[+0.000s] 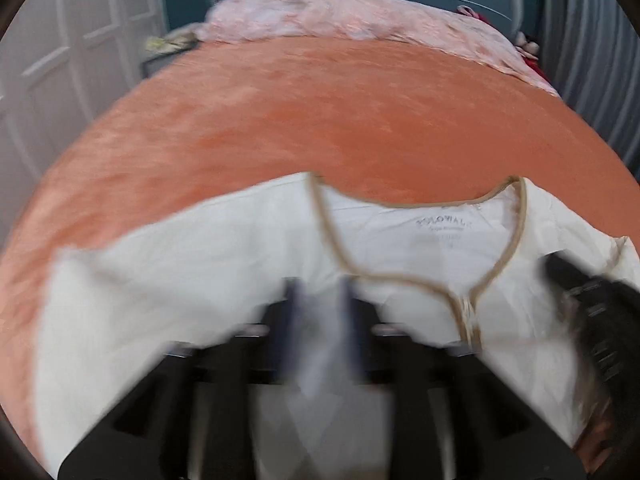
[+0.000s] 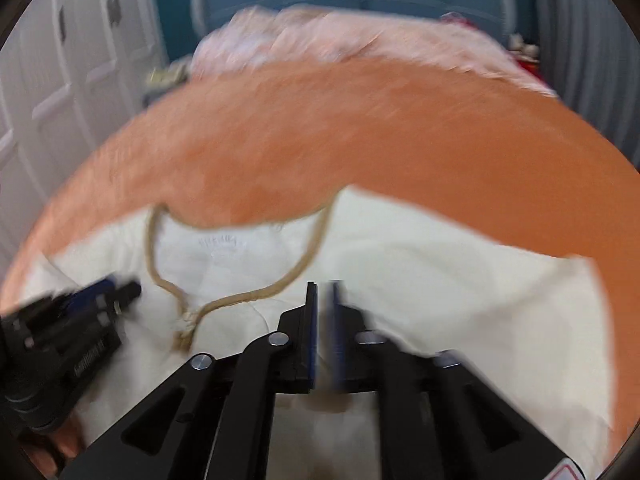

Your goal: Fold large clothes

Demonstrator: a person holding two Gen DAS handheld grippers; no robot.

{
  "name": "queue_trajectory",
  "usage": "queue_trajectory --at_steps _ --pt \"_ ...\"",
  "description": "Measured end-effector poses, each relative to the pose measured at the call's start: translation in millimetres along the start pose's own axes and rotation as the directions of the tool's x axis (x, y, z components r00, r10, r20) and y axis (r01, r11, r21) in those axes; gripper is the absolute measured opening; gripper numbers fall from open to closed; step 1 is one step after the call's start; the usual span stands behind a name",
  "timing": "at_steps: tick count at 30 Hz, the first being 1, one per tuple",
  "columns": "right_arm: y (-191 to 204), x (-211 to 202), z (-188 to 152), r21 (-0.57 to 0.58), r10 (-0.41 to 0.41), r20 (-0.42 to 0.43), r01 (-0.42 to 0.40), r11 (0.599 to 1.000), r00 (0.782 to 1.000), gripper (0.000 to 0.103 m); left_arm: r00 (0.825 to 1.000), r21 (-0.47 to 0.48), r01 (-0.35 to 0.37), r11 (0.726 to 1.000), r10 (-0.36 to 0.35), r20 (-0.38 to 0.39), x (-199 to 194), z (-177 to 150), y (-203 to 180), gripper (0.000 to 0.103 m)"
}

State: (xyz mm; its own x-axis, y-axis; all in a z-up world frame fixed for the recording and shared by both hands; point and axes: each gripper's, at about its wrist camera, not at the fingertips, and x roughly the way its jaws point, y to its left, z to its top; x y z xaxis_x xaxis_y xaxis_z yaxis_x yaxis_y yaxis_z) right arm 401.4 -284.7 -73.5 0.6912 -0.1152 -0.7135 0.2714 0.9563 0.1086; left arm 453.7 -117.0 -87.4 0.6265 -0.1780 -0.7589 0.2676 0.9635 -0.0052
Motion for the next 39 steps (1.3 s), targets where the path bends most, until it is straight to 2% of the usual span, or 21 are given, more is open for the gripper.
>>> queue_trajectory --at_steps 1,2,3,5,7,9,11,13,15,18,22,24,27,28,29,31,32,33,34,36,39 --pt "-5.7 -18.5 -3.5 0.021 0.024 0.027 -0.024 0.999 0.999 0.029 1.0 -0.015 0.01 1.0 -0.009 0.026 -16.1 -4.6 4.0 0.074" --pt "-15.2 -48.3 -12.2 0.041 0.046 0.055 -0.048 0.998 0.997 0.044 0.997 -0.034 0.044 0.998 -0.041 0.072 -42.9 -14.0 12.2 0.077" --pt "-20.6 -64.1 -18.1 0.045 0.049 0.065 -0.052 0.998 0.997 0.051 0.995 -0.034 0.06 0.998 -0.057 0.086 -62.8 -22.7 18.8 0.079" --pt "-41.2 -116.2 -43.0 0.042 0.048 0.064 -0.051 0.998 0.997 0.056 0.998 -0.028 0.046 0.999 -0.045 0.033 -96.2 -42.9 36.6 0.081" --pt "-64.0 -158.3 -68.3 0.043 0.052 0.03 -0.053 0.998 0.998 0.06 0.997 -0.054 0.071 0.996 -0.072 -0.019 -128.1 -71.4 64.1 0.082" --pt "-92.8 -204.0 -100.3 0.071 0.054 -0.008 -0.053 0.996 0.999 0.072 0.995 -0.083 0.072 0.994 -0.078 -0.061 -154.4 -99.7 90.7 0.084" --pt "-117.1 -236.5 -130.1 0.094 0.034 -0.054 -0.029 0.995 0.998 0.078 0.991 -0.115 0.065 0.991 -0.077 -0.106 -177.4 -130.3 117.3 0.085" --pt "-138.6 -266.8 -168.3 0.113 0.018 -0.129 -0.003 0.994 0.991 0.079 0.986 -0.148 0.057 0.987 -0.079 -0.15 -195.7 -162.0 141.6 0.085" --pt "-150.8 -282.8 -199.5 0.133 0.019 -0.179 0.005 0.991 0.984 0.079 0.978 -0.195 0.044 0.98 -0.082 -0.193 -214.0 -200.0 167.2 0.086" --pt "-160.9 -297.4 -249.6 0.171 0.034 -0.253 0.01 0.985 0.967 0.079 0.965 -0.255 0.044 0.966 -0.107 -0.24 -224.5 -238.8 186.6 0.086" --pt "-168.2 -294.1 -279.7 0.286 0.104 -0.292 -0.017 0.958 0.951 0.079 0.943 -0.346 0.088 0.934 -0.19 -0.272 -223.4 -273.6 196.8 0.087" --pt "-166.3 -291.1 -282.4 0.32 0.128 -0.28 -0.034 0.947 0.951 0.08 0.952 -0.358 0.109 0.927 -0.201 -0.231 -229.0 -281.3 193.7 0.091" --pt "-162.8 -282.4 -279.7 0.358 0.155 -0.263 -0.053 0.932 0.952 0.08 0.952 -0.365 0.136 0.921 -0.223 -0.21 -227.6 -285.7 184.6 0.09" --pt "-162.3 -279.2 -279.4 0.373 0.167 -0.258 -0.062 0.926 0.952 0.08 0.955 -0.367 0.131 0.921 -0.216 -0.201 -227.3 -286.2 181.9 0.089" --pt "-163.6 -278.8 -282.3 0.385 0.173 -0.256 -0.064 0.921 0.951 0.08 0.958 -0.365 0.127 0.922 -0.21 -0.197 -227.1 -286.2 180.0 0.084" --pt "-165.6 -278.3 -284.4 0.415 0.171 -0.234 -0.061 0.908 0.957 0.078 0.959 -0.365 0.129 0.922 -0.21 -0.19 -228.2 -286.4 177.6 0.063" --pt "-167.2 -280.3 -283.7 0.42 0.172 -0.221 -0.066 0.905 0.96 0.064 0.957 -0.372 0.134 0.919 -0.217 -0.191 -229.3 -285.2 176.6 0.046" --pt "-166.5 -281.2 -282.9 0.422 0.18 -0.216 -0.074 0.904 0.96 0.034 0.953 -0.382 0.15 0.912 -0.236 -0.188 -231.4 -285.1 178.1 0.028" --pt "-166.7 -281.4 -282.9 0.428 0.19 -0.216 -0.082 0.9 0.958 0.025 0.949 -0.395 0.166 0.904 -0.255 -0.185 -234.8 -284.1 177.8 0.021" --pt "-167.1 -288.3 -280.9 0.429 0.195 -0.193 -0.096 0.898 0.962 0.017 0.953 -0.386 0.174 0.906 -0.254 -0.166 -246.3 -279.7 176.8 0.011" --pt "-164.2 -305.5 -274.6 0.407 0.202 -0.145 -0.128 0.904 0.969 0.011 0.959 -0.364 0.188 0.912 -0.25 -0.131 -265.1 -273.6 174.8 0.008"
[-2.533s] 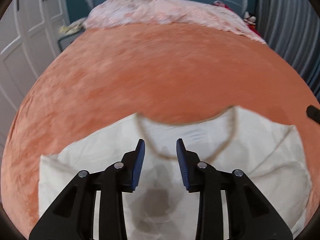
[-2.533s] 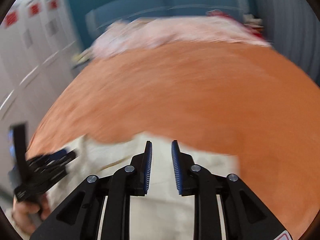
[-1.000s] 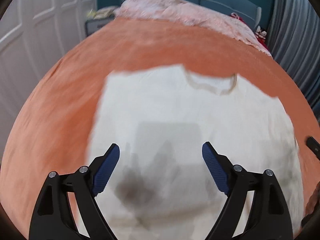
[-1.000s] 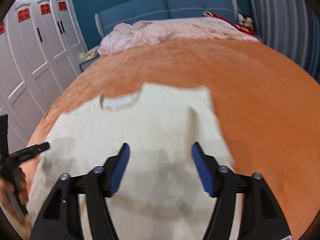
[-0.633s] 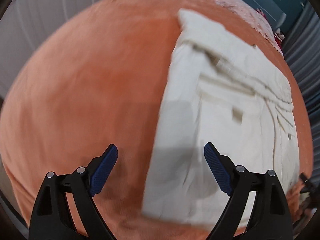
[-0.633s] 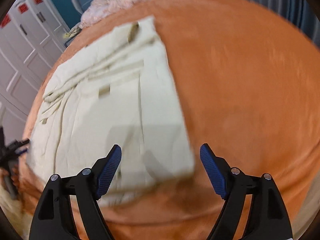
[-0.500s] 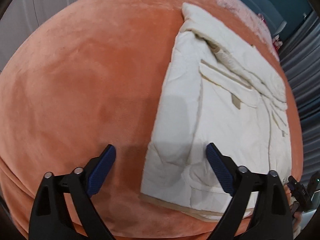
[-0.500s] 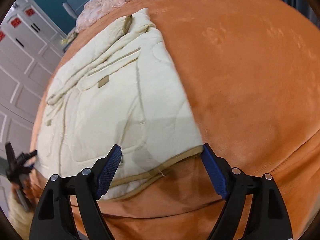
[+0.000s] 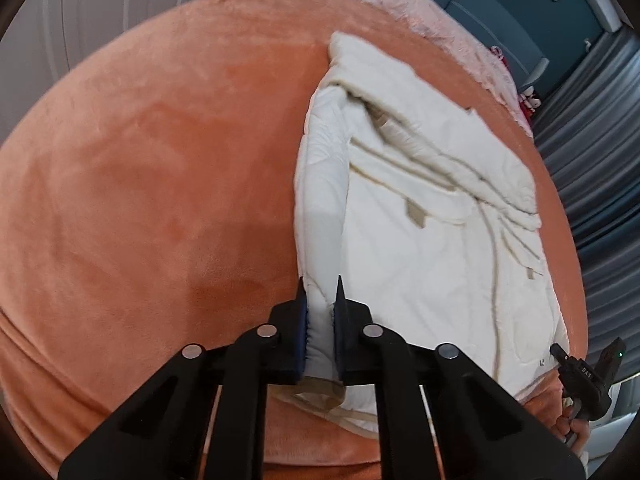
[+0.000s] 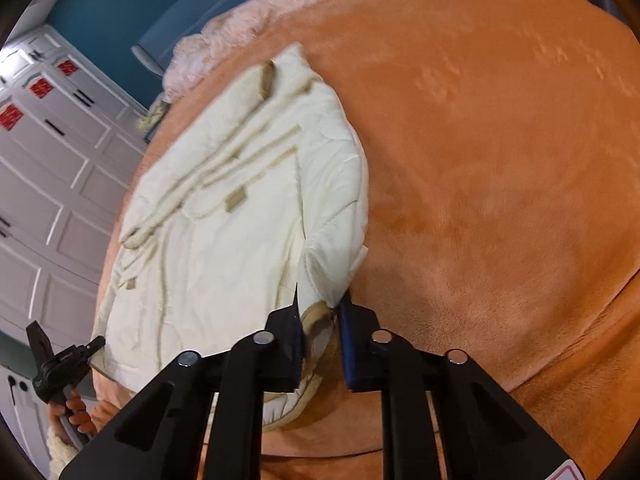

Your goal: Fold large clothes

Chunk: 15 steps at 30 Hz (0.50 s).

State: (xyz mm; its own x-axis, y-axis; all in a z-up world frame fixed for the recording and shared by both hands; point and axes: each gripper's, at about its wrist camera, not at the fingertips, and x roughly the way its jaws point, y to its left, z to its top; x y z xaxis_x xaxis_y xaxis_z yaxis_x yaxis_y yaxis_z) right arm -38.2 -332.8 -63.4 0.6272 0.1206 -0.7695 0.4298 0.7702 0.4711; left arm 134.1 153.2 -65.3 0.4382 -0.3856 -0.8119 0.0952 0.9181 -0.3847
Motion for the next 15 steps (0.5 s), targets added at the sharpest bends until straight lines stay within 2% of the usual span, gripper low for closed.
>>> queue_trajectory --at_steps 4,8,10,12,15 --pt "10.6 -29.5 -1.6 -0.041 0.041 0.041 -0.039 0.998 0.998 0.009 0.999 0.017 0.034 0.999 -0.034 0.036 -29.6 -1.1 -8.7 0.007" --pt "23.8 -66.4 -16.2 -0.145 0.038 0.023 -0.034 0.989 0.999 0.009 0.999 0.095 0.035 0.995 -0.039 0.037 -70.6 -16.1 -18.3 0.007" --pt "30.8 -90.4 -33.7 -0.219 0.018 -0.018 -0.022 0.976 1.0 0.009 1.0 0.153 0.029 0.988 -0.03 0.005 -90.7 -29.3 -17.4 0.007" --pt "37.1 -116.2 -54.7 -0.291 -0.012 -0.069 -0.008 0.957 0.998 0.008 0.999 0.24 0.003 0.971 0.009 -0.047 -117.6 -51.2 -12.9 0.007" --pt "38.5 -152.4 -84.4 -0.319 -0.035 -0.148 -0.015 0.947 0.988 0.008 0.991 0.262 -0.003 0.965 0.038 -0.129 -152.7 -79.9 2.5 0.007"
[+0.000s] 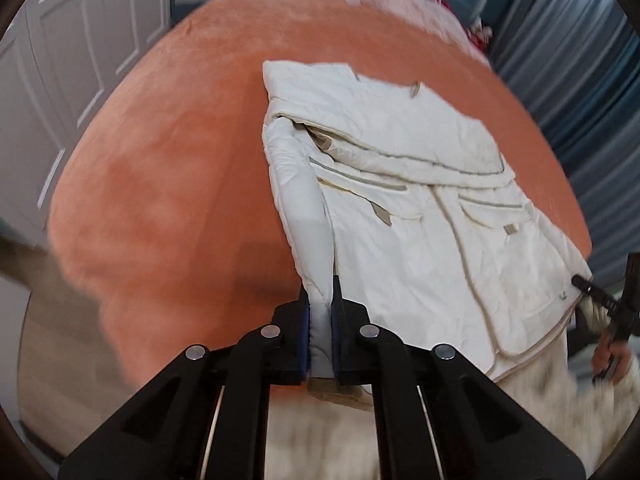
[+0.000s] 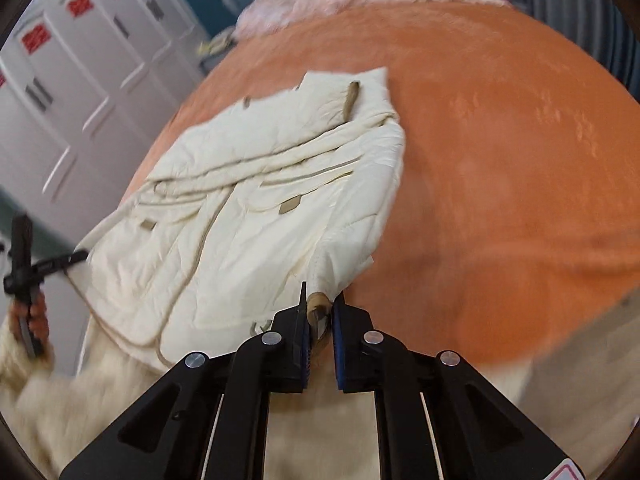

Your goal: Fold large clothes

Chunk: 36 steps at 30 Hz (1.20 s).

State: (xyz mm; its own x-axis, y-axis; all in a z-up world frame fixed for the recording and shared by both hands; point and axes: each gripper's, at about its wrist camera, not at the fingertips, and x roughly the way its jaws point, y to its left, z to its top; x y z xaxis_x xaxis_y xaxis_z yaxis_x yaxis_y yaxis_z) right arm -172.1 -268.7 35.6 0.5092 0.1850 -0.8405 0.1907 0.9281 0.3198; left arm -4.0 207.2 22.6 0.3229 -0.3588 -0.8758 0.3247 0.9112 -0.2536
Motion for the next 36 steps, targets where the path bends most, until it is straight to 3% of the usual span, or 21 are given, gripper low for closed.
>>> queue_trajectory --at_steps 3,5,8,12,15,18,25,31,36 --pt "14.5 -27.5 -20.1 -0.011 0.006 -0.035 -0.007 1.0 0.999 0.008 1.0 -0.028 0.014 1.0 -0.014 -0.001 -31.0 -18.0 2.0 0.007" --pt "23.0 -40.7 -10.0 -0.033 0.008 0.018 -0.007 0.999 1.0 0.008 0.998 -0.045 0.046 0.998 -0.044 0.053 -47.7 -14.3 -1.8 0.007" --pt "24.3 -49.4 32.5 -0.04 0.022 0.179 -0.015 0.999 0.984 0.008 0.982 -0.021 0.06 0.998 -0.056 0.178 -57.4 14.5 -12.8 0.007" --pt "18.2 -40.2 94.2 -0.011 0.01 0.359 -0.007 1.0 0.933 0.008 0.951 -0.026 0.043 0.999 -0.033 0.306 -51.8 58.1 -13.3 0.007" --pt "14.0 -23.8 137.3 0.015 -0.019 0.432 0.014 1.0 0.902 0.008 0.93 -0.042 -0.001 0.999 0.016 0.366 -40.4 94.0 -14.4 0.008" --pt "6.1 -4.3 172.5 0.059 -0.038 0.46 0.013 0.998 0.887 0.008 0.919 -0.076 -0.017 0.997 0.046 0.391 -20.5 131.6 -10.1 0.008" --pt "-2.2 71.3 229.0 0.121 -0.103 0.426 0.056 0.991 0.899 0.008 0.927 -0.143 -0.127 0.981 0.169 0.335 57.3 198.2 -4.6 0.008" --pt "-16.4 128.3 250.4 0.152 -0.13 0.35 0.081 0.985 0.928 0.009 0.934 -0.151 -0.243 0.958 0.273 0.229 129.5 221.0 4.8 0.01" --pt "-30.9 159.1 259.3 0.209 -0.117 0.308 0.053 0.976 0.944 0.015 0.944 -0.159 -0.255 0.954 0.281 0.172 163.7 221.9 14.9 0.012"
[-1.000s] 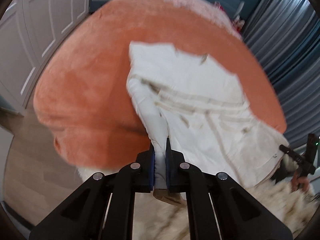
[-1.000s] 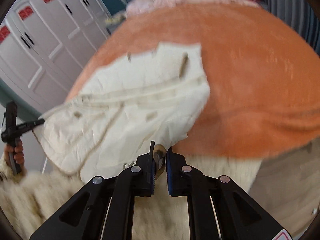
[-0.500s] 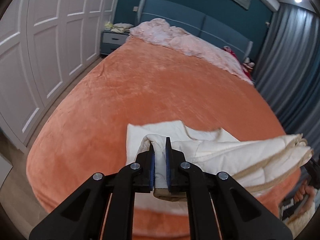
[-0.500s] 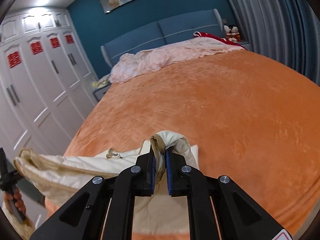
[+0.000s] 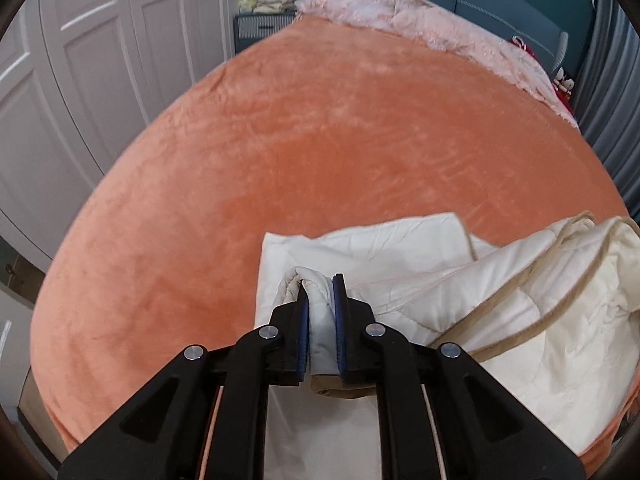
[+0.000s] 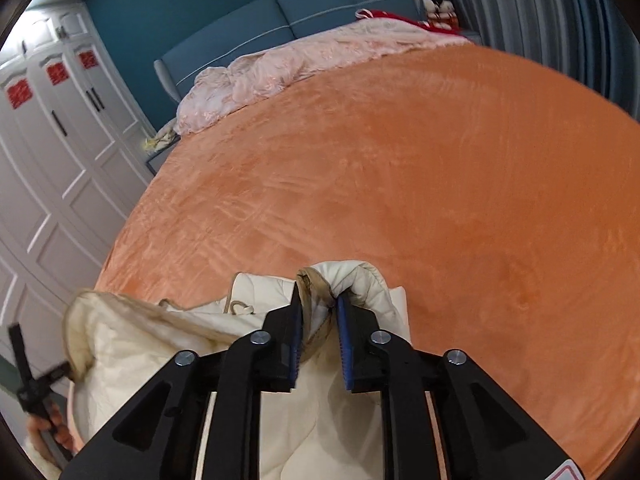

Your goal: Fold large clothes

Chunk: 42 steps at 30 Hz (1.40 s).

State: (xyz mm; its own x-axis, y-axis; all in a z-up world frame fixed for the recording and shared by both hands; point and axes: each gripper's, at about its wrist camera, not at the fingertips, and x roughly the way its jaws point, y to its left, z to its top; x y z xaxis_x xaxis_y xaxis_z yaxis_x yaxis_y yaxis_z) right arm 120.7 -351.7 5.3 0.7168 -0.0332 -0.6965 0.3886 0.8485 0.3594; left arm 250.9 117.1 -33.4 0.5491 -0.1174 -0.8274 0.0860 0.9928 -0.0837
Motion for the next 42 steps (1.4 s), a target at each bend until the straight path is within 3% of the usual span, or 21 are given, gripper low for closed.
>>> queue_trajectory --at_steps 4,8,10,11,12,13,14,19,22,25,28,31,33,35,38,42 --pt "-6.7 -19.6 0.3 0.047 0.072 0.062 -0.075 0.996 0.995 0.021 0.998 -0.048 0.062 0.997 -0.061 0.018 -1.2 -1.6 10.9 0.013" --pt "-6.2 -50.7 1.5 0.027 0.069 0.167 -0.074 0.997 0.983 0.046 0.983 -0.085 0.167 0.982 -0.159 0.093 -33.3 0.2 24.7 0.022" --pt "-6.0 -66.4 0.7 0.01 0.079 0.201 -0.083 0.996 0.976 0.056 0.978 -0.1 0.168 0.981 -0.152 0.144 -50.5 1.6 29.8 0.051" --pt "-5.8 -69.6 1.7 0.004 0.08 0.202 -0.082 0.997 0.976 0.061 0.973 -0.118 0.103 0.988 -0.076 0.218 -68.3 0.8 34.6 0.085" --pt "-4.8 -72.0 0.8 -0.008 0.079 0.194 -0.079 0.997 0.978 0.064 0.956 -0.127 0.092 0.988 -0.051 0.288 -83.7 -0.7 39.5 0.097" --pt "-4.2 -72.1 0.3 -0.019 0.079 0.185 -0.077 0.997 0.98 0.064 0.939 -0.123 0.114 0.986 -0.067 0.336 -95.6 -0.9 43.7 0.097" --pt "-2.6 -70.4 -1.1 -0.036 0.073 0.171 -0.068 0.997 0.983 0.065 0.939 -0.119 0.121 0.985 -0.075 0.335 -102.0 3.1 46.4 0.097" --pt "-0.2 -41.9 -8.1 -0.058 0.039 0.073 -0.035 0.998 0.997 0.068 0.967 -0.086 0.161 0.983 -0.139 0.214 -81.4 14.7 44.0 0.097" --pt "-3.1 -16.8 -10.6 -0.053 0.025 0.005 -0.025 0.998 1.0 0.069 0.978 -0.066 0.189 0.98 -0.182 0.099 -45.4 15.0 33.0 0.096" --pt "-4.9 7.1 -10.2 -0.042 0.002 -0.045 -0.004 0.999 0.999 0.069 0.984 -0.041 0.174 0.984 -0.173 0.039 -19.4 12.1 19.1 0.093" --pt "-4.9 25.8 -6.7 -0.037 -0.01 -0.073 0.007 0.999 0.997 0.069 0.985 -0.019 0.165 0.986 -0.166 -0.039 8.7 13.6 6.6 0.078" --pt "-1.8 41.9 -2.0 -0.04 -0.009 -0.091 0.005 0.999 0.996 0.065 0.992 -0.017 0.106 0.994 -0.107 -0.069 25.2 14.5 -0.9 0.052" --pt "2.2 49.0 1.6 -0.052 -0.002 -0.105 -0.004 0.999 0.994 0.025 0.994 -0.032 0.088 0.996 -0.09 -0.065 27.4 17.4 1.5 0.03" --pt "5.7 51.4 4.2 -0.061 0.007 -0.107 -0.014 0.998 0.994 0.012 0.995 -0.057 0.084 0.995 -0.086 -0.041 25.2 22.1 4.5 0.019" --pt "10.4 44.7 9.6 -0.07 0.005 -0.046 -0.008 0.998 0.999 0.009 0.998 -0.052 0.067 0.996 -0.068 -0.019 25.6 29.5 4.1 0.012" --pt "7.5 47.9 16.2 -0.045 -0.017 -0.009 0.017 0.999 1.0 0.009 1.0 -0.02 0.012 1.0 -0.012 -0.017 37.1 33.7 -2.6 0.011"
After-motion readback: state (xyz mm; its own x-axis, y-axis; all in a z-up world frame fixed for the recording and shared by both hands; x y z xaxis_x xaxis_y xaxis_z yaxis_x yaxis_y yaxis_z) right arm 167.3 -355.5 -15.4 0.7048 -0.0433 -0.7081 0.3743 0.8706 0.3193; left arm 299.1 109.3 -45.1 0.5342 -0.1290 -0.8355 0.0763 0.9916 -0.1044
